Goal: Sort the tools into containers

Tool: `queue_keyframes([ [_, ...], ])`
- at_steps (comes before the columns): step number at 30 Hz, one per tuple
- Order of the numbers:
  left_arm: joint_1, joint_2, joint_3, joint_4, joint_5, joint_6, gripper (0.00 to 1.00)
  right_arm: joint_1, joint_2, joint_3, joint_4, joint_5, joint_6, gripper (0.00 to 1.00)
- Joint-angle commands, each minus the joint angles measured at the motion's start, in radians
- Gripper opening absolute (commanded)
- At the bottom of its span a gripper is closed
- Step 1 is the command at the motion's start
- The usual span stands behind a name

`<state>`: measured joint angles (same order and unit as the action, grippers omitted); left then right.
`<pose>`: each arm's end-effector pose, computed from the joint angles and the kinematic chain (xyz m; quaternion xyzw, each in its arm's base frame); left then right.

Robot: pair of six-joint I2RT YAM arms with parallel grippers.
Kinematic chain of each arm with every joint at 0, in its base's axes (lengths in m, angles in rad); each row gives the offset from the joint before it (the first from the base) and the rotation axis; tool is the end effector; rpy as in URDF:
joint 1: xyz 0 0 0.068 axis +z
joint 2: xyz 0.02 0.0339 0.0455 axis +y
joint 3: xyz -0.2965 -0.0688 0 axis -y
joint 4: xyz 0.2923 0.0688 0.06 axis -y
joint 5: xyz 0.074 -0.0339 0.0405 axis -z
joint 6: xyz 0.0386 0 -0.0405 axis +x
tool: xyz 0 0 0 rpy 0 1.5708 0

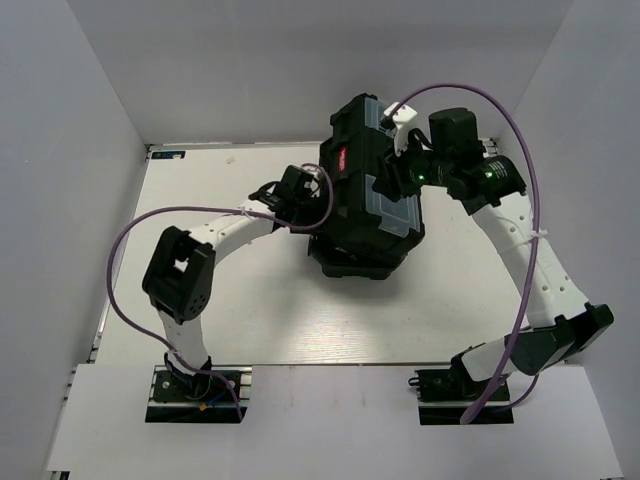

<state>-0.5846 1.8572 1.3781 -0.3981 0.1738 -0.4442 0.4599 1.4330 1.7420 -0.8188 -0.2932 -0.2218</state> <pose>0.3819 -0.2608 0.2303 0.0951 0.9325 -0.2377 0.2546 0.2964 0.1593 0.4991 -0.3549 0.7795 0.1846 0.4820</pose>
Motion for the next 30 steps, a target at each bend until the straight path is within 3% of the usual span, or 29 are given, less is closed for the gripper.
queue_keyframes([
  [1,-0.001,-0.207,0.111,0.039,-0.028,0.036,0.73,-0.004,-0.025,-0.036,0.038,0.038,-0.021,0.48],
  [6,0.008,-0.273,0.121,0.012,-0.082,0.036,0.81,-0.009,-0.069,-0.085,0.049,0.048,-0.025,0.52],
  [13,0.017,-0.320,0.107,-0.019,-0.144,0.036,0.82,-0.014,-0.115,-0.170,0.081,0.086,-0.027,0.56],
  [18,0.017,-0.391,0.029,-0.013,-0.191,0.036,0.82,-0.039,-0.154,-0.246,0.167,0.278,0.009,0.59],
  [21,0.026,-0.426,-0.023,0.011,-0.191,0.036,0.79,-0.058,-0.149,-0.280,0.170,0.232,0.006,0.45],
  [22,0.026,-0.426,-0.039,0.024,-0.180,0.036,0.77,-0.056,-0.146,-0.301,0.170,0.198,0.004,0.27],
  [25,0.026,-0.426,-0.115,0.047,-0.180,0.010,0.63,-0.063,-0.120,-0.341,0.178,0.190,0.004,0.00],
  [29,0.026,-0.426,-0.230,0.085,-0.180,-0.014,0.46,-0.084,-0.089,-0.372,0.167,0.264,0.009,0.00],
  [30,0.026,-0.417,-0.250,0.085,-0.180,-0.014,0.46,-0.089,-0.092,-0.393,0.178,0.322,0.012,0.00],
])
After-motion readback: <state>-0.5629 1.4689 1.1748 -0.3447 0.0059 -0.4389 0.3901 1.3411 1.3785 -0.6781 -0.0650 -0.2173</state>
